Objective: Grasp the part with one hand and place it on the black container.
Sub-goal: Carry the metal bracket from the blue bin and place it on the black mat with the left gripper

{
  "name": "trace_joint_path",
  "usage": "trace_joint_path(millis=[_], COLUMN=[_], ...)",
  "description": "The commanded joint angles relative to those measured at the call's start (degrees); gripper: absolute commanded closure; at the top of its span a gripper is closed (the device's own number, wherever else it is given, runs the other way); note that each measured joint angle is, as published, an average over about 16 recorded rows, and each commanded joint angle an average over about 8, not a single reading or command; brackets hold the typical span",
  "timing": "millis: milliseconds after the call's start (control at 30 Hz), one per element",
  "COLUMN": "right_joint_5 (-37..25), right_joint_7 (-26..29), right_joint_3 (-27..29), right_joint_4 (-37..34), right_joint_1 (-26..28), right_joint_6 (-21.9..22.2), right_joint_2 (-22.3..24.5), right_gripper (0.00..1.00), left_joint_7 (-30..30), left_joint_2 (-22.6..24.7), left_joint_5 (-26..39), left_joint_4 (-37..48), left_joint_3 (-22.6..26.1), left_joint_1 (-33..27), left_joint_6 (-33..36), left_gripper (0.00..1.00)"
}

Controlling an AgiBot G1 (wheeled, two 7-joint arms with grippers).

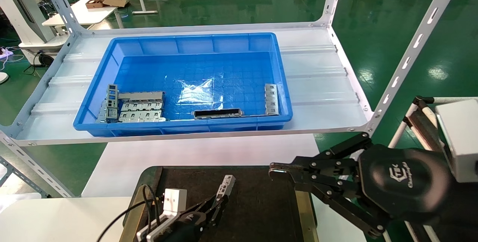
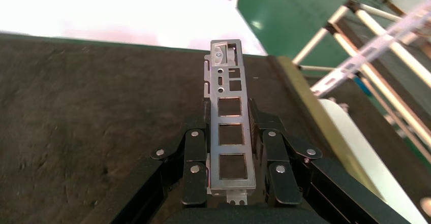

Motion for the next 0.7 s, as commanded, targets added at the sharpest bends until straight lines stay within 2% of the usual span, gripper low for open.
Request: trace_joint_path(millis=[33,333,700], right_joint_5=[0.00,0.03,0.05], right_joint_7=[0.00,-0.02,-0.04], right_joint_3=[-0.01,-0.04,-0.07], right_joint_4=[0.00,0.00,0.00], right_joint_1=[0.00,0.01,0.02], right_joint_6=[0.00,0.02,0.03], right_joint_2=[0.00,0.02,0.03], right_gripper=[1.00,1.00,1.00], left_joint_7=[-0.89,-2.38,-2.07], left_joint_2=[1.51,5.66,8.08], left_joint_5=[0.77,-0.14,-5.11], left_joint_4=[0.64,5.13,8.65], left_joint_3=[0.96,4.61,9.06], left_joint_1=[0.19,-1.28,-3.28], left_joint_6=[-3.62,-13.03,-19.01], left_gripper=[1.00,1.00,1.00])
